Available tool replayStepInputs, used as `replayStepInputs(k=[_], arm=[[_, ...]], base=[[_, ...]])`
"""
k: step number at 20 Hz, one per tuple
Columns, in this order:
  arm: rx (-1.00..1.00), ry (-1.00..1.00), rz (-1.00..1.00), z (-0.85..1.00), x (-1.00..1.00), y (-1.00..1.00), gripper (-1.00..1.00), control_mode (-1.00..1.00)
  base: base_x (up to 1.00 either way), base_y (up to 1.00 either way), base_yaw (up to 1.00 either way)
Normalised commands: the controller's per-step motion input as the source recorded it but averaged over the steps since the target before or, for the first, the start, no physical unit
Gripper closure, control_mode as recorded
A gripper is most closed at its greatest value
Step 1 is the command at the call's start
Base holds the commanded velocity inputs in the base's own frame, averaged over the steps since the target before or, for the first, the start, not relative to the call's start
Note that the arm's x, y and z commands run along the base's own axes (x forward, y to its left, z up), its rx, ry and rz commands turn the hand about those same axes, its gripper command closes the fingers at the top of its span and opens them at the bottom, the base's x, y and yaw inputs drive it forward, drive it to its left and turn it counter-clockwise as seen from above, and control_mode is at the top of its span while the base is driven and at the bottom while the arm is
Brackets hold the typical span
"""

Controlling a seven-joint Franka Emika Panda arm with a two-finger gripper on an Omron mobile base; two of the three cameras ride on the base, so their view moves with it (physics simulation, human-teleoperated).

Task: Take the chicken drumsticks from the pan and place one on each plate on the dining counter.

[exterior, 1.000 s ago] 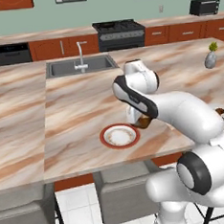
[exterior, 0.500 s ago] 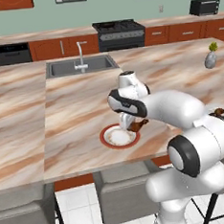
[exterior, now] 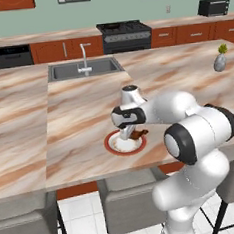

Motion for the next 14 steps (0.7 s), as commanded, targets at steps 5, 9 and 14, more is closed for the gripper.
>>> replayStepInputs(k=[5,9,14], arm=[[0.0,0.0,-0.02,-0.27,0.54,0.3,1.0,-1.0],[0.0,0.0,-0.05,-0.5,0.2,0.23,1.0,-1.0],[0.0,-0.02,-0.05,-0.54,0.05,0.01,1.0,-1.0]], base=[[0.0,0.0,0.0],[0.0,0.0,0.0],[0.0,0.0,0.0]])
